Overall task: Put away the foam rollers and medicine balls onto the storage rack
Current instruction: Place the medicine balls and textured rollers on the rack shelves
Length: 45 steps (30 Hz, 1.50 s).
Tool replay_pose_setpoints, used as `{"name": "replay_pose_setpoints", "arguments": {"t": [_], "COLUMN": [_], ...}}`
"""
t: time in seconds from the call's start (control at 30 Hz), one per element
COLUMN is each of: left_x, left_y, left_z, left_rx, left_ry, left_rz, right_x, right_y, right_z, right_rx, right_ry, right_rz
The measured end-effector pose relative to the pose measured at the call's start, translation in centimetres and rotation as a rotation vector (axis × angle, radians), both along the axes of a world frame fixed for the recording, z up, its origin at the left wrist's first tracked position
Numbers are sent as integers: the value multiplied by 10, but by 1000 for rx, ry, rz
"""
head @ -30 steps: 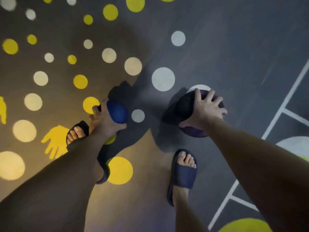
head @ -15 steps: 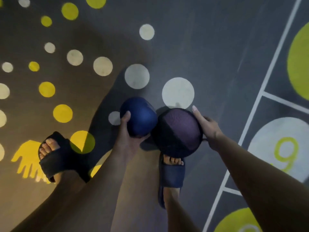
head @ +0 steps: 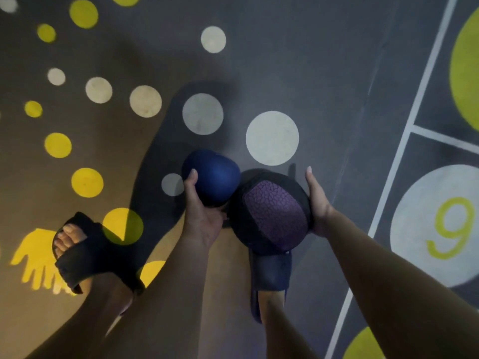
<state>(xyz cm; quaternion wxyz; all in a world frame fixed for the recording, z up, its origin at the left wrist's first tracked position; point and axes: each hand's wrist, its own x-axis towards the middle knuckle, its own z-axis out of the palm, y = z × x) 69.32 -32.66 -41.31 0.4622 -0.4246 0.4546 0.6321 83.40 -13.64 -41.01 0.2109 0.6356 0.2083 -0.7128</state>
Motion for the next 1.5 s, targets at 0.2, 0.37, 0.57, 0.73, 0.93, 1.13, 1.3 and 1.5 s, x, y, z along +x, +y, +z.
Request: {"name": "replay_pose_setpoints", "arguments": {"t": [0.2, 0.37, 0.57, 0.73, 0.93, 1.13, 1.3, 1.5], "left_x": [12, 5, -46, -109, -175, -233, -272, -314], "left_y": [-10, -28, -57, -86, -167, -300, -410, -530], "left_z": [5, 62, 222, 424, 653, 798, 887, 958], "left_rx": [-14, -14, -20, -6, -29, -68, -83, -80], "left_ry": [24, 10, 4, 181, 445, 673, 781, 996], "left_rz": [71, 93, 137, 260, 414, 706, 983, 1151], "right_x": [-5, -20, -73, -151, -268, -393, -453, -516], "right_y": [-4, -15, -43, -72, -139, -257, -382, -513], "right_z": [9, 65, 231, 435, 651, 806, 894, 964], "right_rx": [52, 56, 66, 54, 66, 60, -11, -92], "right_ry": [31, 84, 77, 212, 428, 643, 844, 973], "right_rz": [3, 94, 140, 97, 327, 604, 720, 765]}}
